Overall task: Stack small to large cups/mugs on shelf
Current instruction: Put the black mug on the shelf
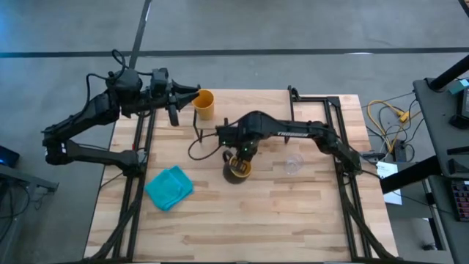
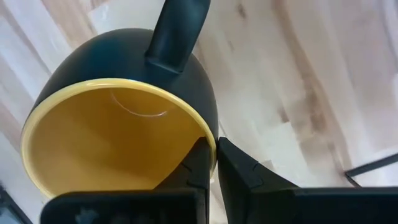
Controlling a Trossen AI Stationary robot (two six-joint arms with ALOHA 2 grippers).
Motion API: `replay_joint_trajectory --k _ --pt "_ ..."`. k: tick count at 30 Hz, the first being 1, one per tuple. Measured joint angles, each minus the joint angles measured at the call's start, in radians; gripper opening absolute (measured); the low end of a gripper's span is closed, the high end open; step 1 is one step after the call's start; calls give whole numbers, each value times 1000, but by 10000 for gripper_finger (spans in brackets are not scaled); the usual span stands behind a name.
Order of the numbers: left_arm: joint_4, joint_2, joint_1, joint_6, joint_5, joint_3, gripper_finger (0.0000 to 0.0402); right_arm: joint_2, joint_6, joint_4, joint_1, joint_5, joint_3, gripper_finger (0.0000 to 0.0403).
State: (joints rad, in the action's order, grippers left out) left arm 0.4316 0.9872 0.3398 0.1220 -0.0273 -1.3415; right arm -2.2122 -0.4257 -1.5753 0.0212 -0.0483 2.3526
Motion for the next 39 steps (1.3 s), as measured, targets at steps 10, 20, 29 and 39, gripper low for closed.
replay_joint_trajectory --k 10,20,29,39 --pt "88 46 -17 3 0 16 63 82 -2 3 76 50 0 12" --pt "87 111 -34 14 -15 21 63 144 39 3 150 108 -1 12" --pt "87 175 -34 63 -21 21 63 187 91 4 217 129 -1 12" --pt "68 254 -34 82 -19 21 63 211 140 4 281 131 -1 12"
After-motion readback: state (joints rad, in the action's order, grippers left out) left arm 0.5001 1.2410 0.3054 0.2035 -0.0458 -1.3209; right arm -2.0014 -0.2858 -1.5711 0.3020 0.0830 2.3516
